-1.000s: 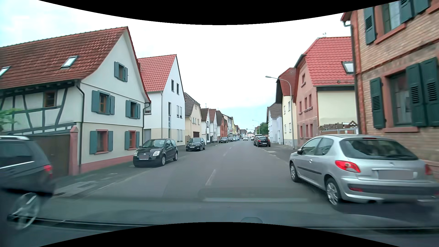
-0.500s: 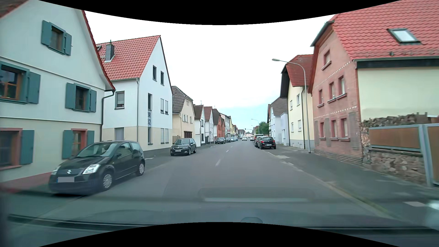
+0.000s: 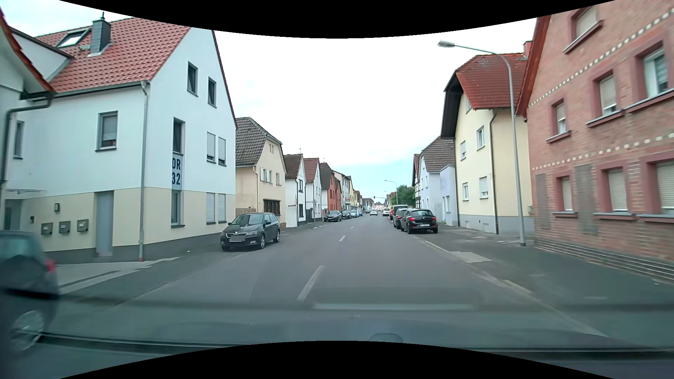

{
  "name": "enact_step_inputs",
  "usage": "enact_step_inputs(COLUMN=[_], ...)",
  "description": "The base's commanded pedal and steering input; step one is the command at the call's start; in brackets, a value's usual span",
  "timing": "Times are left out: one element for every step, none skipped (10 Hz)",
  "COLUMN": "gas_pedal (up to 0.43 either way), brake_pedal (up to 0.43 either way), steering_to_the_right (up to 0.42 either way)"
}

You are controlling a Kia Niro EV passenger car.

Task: Follow the waypoints while adhering to traffic rules and regulations

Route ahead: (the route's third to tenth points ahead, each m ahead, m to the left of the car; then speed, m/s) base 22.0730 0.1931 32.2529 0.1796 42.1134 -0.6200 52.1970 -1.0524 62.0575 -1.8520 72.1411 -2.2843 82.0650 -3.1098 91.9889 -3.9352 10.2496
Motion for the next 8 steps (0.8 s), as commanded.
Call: enact_step_inputs(gas_pedal=[0.059,0.059,0.059,0.059,0.059,0.059,0.059,0.059], brake_pedal=[0.0,0.0,0.0,0.0,0.0,0.0,0.0,0.0], steering_to_the_right=[0.006,0.006,0.006,0.006,0.006,0.006,0.006,0.006])
